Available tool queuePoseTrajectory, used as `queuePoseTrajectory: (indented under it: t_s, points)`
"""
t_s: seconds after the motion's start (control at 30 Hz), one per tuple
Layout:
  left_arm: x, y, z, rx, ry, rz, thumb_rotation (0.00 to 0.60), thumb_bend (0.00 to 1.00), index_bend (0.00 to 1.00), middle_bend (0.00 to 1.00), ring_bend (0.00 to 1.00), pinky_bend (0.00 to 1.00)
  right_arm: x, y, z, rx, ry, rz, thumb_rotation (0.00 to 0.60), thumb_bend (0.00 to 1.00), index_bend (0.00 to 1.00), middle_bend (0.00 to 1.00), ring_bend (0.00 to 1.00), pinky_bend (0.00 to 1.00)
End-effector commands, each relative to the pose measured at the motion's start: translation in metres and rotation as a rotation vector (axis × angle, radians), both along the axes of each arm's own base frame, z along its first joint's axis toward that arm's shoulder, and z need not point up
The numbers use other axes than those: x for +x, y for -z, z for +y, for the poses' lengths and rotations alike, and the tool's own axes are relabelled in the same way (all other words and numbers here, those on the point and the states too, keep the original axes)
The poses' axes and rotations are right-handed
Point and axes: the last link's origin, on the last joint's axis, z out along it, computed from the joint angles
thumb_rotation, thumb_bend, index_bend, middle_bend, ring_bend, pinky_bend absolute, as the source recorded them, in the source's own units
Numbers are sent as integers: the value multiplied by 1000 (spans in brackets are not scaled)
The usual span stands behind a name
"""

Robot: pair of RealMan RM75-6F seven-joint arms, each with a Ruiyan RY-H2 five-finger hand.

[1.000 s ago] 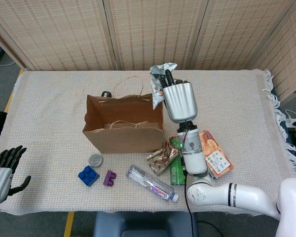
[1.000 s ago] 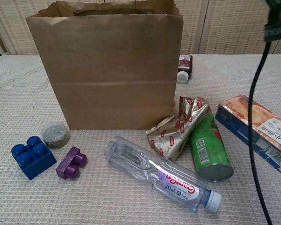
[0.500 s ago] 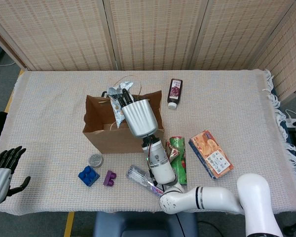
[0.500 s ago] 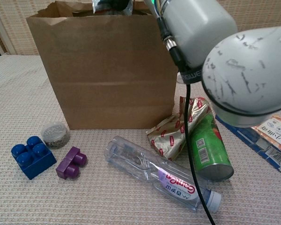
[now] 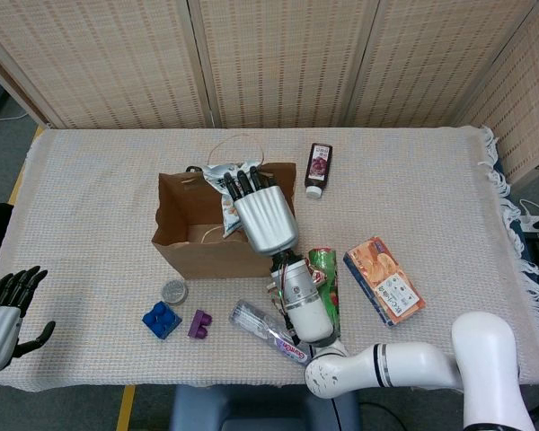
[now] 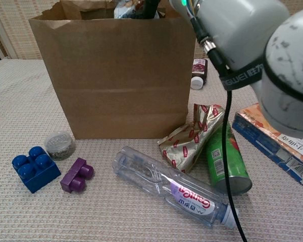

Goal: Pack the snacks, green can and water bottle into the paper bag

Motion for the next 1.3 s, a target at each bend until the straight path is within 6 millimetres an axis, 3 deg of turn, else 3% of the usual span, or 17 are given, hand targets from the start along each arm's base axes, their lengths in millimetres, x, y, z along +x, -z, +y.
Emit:
queuePoseTrajectory:
  t_s: [0.03, 0.2, 0.43, 0.57, 0.7, 0.8, 0.93, 1.0, 1.03, 1.3]
  points:
    - [0, 0, 0, 0, 0, 1, 600, 343, 54, 0, 0, 0, -5, -8, 3, -11, -7, 9, 600, 88, 0, 74, 11, 338]
    - [0, 0, 0, 0, 2, 2, 600, 343, 54, 0, 0, 0, -20, -26, 13, -19, -3, 7, 600, 83, 0, 64, 1, 287]
    - [0, 0, -1, 1, 2, 6, 600, 343, 54, 0, 0, 0, -65, -68, 35, -30, 63, -4, 600, 83, 0, 64, 0, 242]
    - [0, 0, -1, 1, 2, 10, 600, 343, 54, 0, 0, 0, -112, -94, 49, -23, 175, -31, 600, 83, 0, 65, 0, 237]
    - [1, 1, -1, 3, 2, 15, 600, 343, 54, 0, 0, 0, -166, -106, 64, 0, 344, -59, 600, 83, 0, 64, 0, 208]
    - [2, 1, -1, 4, 3, 22, 600, 343, 54, 0, 0, 0, -207, -106, 76, 46, 486, -101, 600, 82, 0, 64, 0, 198]
    - [2, 2, -1, 5, 4, 26, 600, 343, 54, 0, 0, 0, -219, -104, 79, 62, 521, -124, 600, 82, 0, 64, 0, 195]
    - [2, 2, -1, 6, 4, 31, 600, 344, 54, 0, 0, 0, -239, -98, 85, 88, 593, -147, 600, 82, 0, 64, 0, 191]
    - [2, 2, -1, 7, 4, 35, 600, 344, 54, 0, 0, 0, -258, -87, 93, 110, 655, -142, 600, 82, 0, 64, 0, 190]
    - [2, 2, -1, 7, 4, 34, 600, 344, 54, 0, 0, 0, -280, -50, 100, 112, 674, -46, 600, 81, 0, 12, 0, 158]
